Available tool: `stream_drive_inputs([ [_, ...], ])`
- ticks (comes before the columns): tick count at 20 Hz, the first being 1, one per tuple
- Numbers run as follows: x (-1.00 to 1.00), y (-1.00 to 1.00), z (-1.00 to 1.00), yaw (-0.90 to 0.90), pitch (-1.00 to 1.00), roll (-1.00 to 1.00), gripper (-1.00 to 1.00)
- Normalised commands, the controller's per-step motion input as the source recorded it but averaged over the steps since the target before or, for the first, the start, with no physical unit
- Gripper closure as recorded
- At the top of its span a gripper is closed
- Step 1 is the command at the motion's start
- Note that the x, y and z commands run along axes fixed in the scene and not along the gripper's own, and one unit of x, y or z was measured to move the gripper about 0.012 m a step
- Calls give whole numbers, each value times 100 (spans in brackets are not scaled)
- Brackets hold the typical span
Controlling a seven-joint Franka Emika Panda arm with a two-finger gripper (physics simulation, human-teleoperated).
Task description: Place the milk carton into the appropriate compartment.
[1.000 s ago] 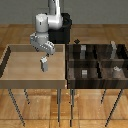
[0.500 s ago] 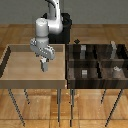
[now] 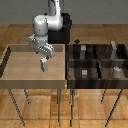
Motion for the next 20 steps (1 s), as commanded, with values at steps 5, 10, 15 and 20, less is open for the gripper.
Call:
stream_drive_inputs([
  [5, -60, 0, 0, 0, 0, 0, -100],
  [10, 0, 0, 0, 0, 0, 0, -100],
  [15, 20, 0, 0, 0, 0, 0, -100],
  [20, 20, 0, -20, 0, 0, 0, -100],
])
